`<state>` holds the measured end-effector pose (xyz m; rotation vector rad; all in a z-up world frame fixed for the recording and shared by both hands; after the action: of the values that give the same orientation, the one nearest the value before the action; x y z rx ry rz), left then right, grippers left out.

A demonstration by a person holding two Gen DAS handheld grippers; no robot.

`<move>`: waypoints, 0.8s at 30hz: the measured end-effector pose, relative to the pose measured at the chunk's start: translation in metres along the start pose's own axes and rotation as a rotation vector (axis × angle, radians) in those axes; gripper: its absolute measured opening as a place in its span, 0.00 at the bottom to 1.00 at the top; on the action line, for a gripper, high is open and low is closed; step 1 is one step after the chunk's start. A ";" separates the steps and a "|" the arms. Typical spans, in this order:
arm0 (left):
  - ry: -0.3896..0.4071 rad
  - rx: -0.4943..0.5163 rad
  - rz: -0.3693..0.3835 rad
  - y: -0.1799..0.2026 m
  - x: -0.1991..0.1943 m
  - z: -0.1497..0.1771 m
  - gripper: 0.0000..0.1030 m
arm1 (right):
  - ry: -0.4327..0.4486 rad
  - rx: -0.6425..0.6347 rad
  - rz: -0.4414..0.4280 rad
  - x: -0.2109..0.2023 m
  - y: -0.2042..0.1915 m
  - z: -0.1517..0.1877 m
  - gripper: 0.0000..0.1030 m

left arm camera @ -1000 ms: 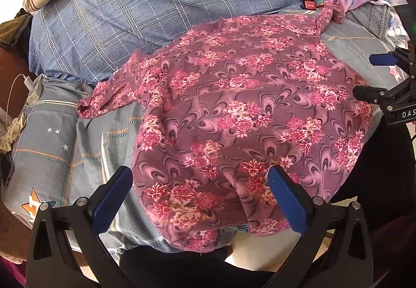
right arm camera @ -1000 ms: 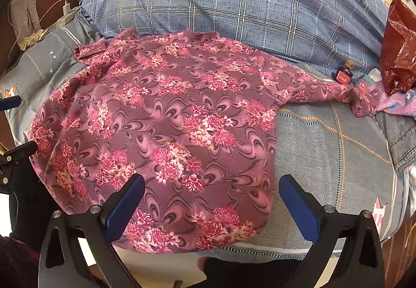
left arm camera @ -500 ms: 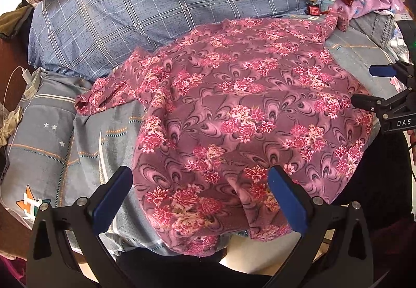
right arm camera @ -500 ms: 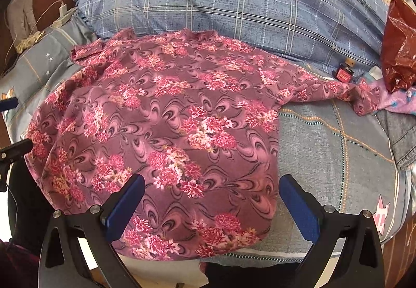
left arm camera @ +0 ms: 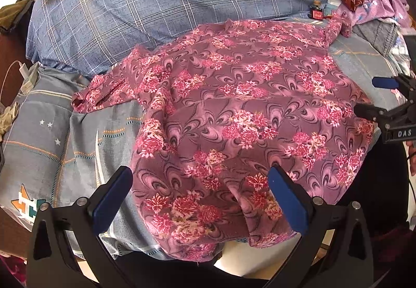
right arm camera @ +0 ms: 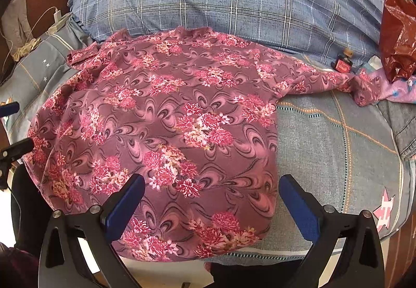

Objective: Fold small clothes
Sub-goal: 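Position both open grippers over the pink floral shirt body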

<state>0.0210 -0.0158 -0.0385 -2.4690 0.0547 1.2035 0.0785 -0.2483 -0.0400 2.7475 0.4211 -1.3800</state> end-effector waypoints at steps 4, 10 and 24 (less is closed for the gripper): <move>-0.013 -0.021 0.018 -0.003 0.006 -0.002 1.00 | 0.010 0.000 0.009 -0.003 0.000 0.000 1.00; -0.036 -0.052 0.052 -0.003 0.012 -0.004 1.00 | 0.016 0.045 0.003 -0.007 0.008 0.002 1.00; -0.021 -0.044 0.050 -0.003 0.005 -0.007 1.00 | 0.029 0.052 0.008 -0.017 0.008 0.005 1.00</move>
<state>0.0301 -0.0152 -0.0371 -2.5062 0.0856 1.2641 0.0672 -0.2607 -0.0301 2.8103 0.3802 -1.3708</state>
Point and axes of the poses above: each gripper's, at about its wrist camera, not at the fingertips, and x roughly the way its jaws point, y to its right, z to its underside, the point moved 4 cm from there along x, roughly the way its jaws point, and after that the axes turned 11 degrees about -z, right-handed, at the moved point
